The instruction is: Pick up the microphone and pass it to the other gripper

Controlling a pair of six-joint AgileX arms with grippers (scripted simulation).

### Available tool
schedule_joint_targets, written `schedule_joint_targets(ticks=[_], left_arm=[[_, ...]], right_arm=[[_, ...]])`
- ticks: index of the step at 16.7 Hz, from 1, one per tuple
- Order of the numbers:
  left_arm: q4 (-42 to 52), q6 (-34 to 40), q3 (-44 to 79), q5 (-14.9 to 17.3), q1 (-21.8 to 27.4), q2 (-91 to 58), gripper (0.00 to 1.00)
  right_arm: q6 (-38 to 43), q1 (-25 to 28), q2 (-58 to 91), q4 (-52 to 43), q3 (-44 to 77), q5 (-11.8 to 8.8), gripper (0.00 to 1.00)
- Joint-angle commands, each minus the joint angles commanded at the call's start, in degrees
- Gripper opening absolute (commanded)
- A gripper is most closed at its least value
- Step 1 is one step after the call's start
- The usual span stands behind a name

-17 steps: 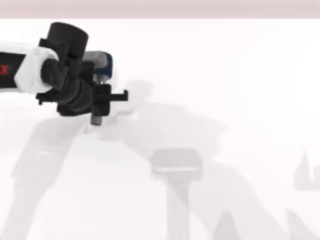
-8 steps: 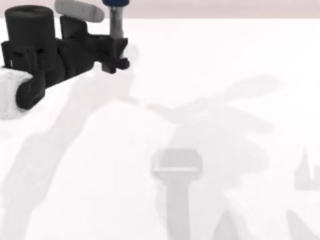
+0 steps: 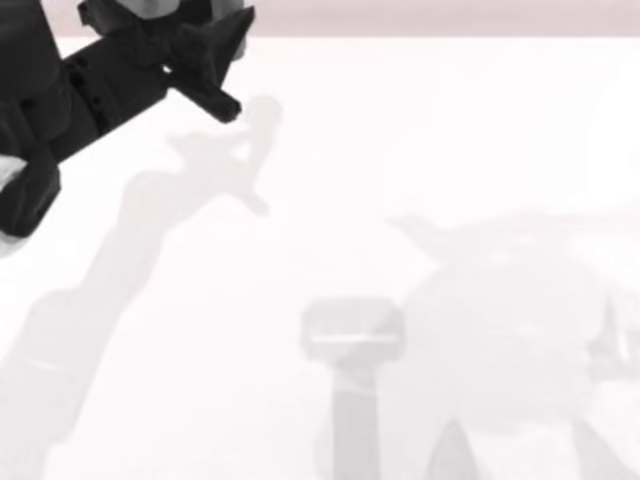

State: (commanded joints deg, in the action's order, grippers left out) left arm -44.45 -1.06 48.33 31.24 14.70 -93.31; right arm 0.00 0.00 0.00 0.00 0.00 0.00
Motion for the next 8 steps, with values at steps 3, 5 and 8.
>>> schedule_joint_targets(ticks=[3, 5, 8], left_arm=[[0.1, 0.0, 0.3, -0.1, 0.3, -0.2, 0.0], [-0.2, 0.0, 0.1, -1.1, 1.2, -0.2, 0.0], [-1.6, 0.1, -1.3, -6.7, 6.5, 0.4, 0.0]], right_arm=[[0.0, 0.0, 0.0, 0.0, 0.0, 0.0, 1.0], [0.0, 0.0, 0.0, 0.0, 0.0, 0.0, 1.0], [0.0, 0.0, 0.0, 0.0, 0.0, 0.0, 1.0]])
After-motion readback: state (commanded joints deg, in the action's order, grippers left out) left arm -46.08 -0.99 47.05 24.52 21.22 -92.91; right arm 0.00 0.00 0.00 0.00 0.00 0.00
